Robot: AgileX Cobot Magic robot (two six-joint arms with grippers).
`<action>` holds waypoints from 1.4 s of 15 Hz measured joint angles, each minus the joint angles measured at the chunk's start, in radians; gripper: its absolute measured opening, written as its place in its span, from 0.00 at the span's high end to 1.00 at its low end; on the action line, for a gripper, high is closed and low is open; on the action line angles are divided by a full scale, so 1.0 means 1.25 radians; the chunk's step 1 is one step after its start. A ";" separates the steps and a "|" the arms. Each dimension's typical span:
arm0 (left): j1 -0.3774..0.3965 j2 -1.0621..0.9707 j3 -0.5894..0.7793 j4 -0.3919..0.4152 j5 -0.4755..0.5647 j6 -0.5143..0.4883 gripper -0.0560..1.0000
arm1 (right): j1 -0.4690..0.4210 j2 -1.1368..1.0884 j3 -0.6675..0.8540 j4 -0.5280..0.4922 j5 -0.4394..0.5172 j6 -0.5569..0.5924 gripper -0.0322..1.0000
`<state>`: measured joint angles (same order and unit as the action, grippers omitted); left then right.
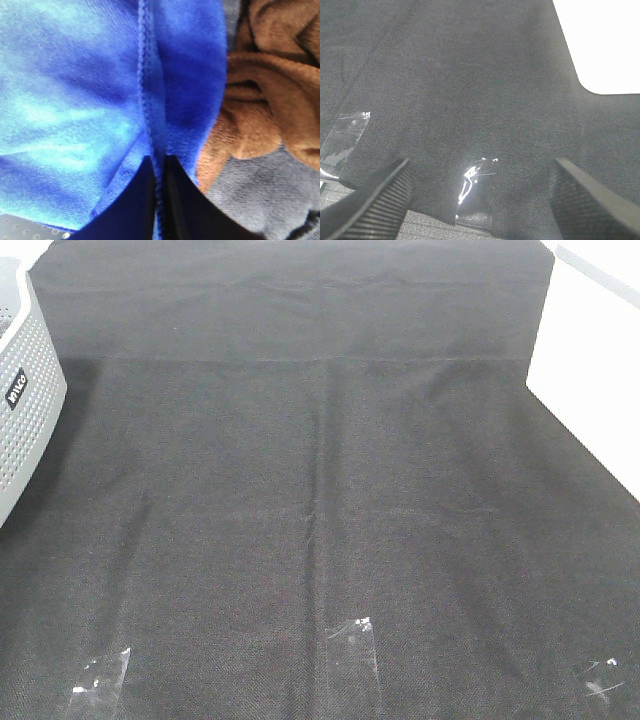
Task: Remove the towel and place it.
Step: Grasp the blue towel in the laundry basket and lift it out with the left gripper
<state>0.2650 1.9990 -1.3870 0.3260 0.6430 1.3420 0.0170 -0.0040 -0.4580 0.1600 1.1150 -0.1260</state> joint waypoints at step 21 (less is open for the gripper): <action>-0.036 -0.261 -0.010 -0.078 -0.121 -0.201 0.95 | 0.000 0.000 0.000 0.000 0.000 0.000 0.26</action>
<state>0.2200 1.6730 -1.4000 0.2290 0.4920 1.0910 0.0170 -0.0040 -0.4580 0.1600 1.1150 -0.1260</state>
